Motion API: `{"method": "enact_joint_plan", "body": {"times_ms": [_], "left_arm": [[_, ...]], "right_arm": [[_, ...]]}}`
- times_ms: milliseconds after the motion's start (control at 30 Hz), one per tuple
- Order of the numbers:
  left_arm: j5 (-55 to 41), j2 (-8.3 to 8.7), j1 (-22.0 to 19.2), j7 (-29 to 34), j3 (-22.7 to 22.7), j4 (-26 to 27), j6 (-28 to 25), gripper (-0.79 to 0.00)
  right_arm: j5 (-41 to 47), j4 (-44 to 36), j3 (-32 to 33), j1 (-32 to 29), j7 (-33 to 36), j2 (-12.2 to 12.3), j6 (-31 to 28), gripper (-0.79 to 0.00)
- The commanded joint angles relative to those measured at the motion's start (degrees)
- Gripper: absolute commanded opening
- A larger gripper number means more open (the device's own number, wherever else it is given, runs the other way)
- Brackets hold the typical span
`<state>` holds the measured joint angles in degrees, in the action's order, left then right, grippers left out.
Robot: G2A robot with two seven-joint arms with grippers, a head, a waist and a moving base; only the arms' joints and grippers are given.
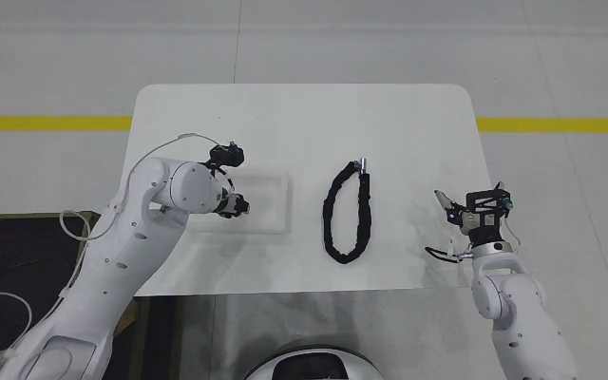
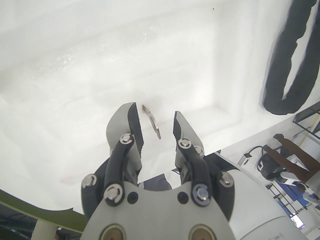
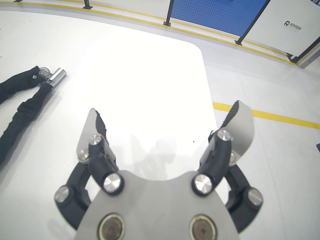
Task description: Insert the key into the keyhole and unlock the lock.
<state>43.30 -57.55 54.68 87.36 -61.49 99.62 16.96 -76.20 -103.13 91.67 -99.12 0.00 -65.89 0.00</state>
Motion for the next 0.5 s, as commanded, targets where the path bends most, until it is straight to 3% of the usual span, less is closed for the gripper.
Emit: {"method": "enact_joint_plan", "body": {"times_ms": [0,133,233,367,467], "left_arm": [[0.8,0.02,-0.3,-0.4,0.5,-0.5,0.4,-0.542],[1.0,-0.01,-0.8,-0.5,1.0,-1.7,0.5,-0.548],[2.0,-0.08,-1.2,-0.7,1.6,-2.4,0.7,-0.662],[2.4,-0.15,-1.2,-0.8,2.0,-2.5,0.8,-0.723],[2.9,-0.13,-0.9,-0.8,1.9,-2.3,0.8,-0.720]], "right_arm": [[0.0,0.0,0.0,0.0,0.0,0.0,0.0,0.000],[0.0,0.0,0.0,0.0,0.0,0.0,0.0,0.000],[0.0,0.0,0.0,0.0,0.0,0.0,0.0,0.000],[0.0,0.0,0.0,0.0,0.0,0.0,0.0,0.000],[0.0,0.0,0.0,0.0,0.0,0.0,0.0,0.000]]}}
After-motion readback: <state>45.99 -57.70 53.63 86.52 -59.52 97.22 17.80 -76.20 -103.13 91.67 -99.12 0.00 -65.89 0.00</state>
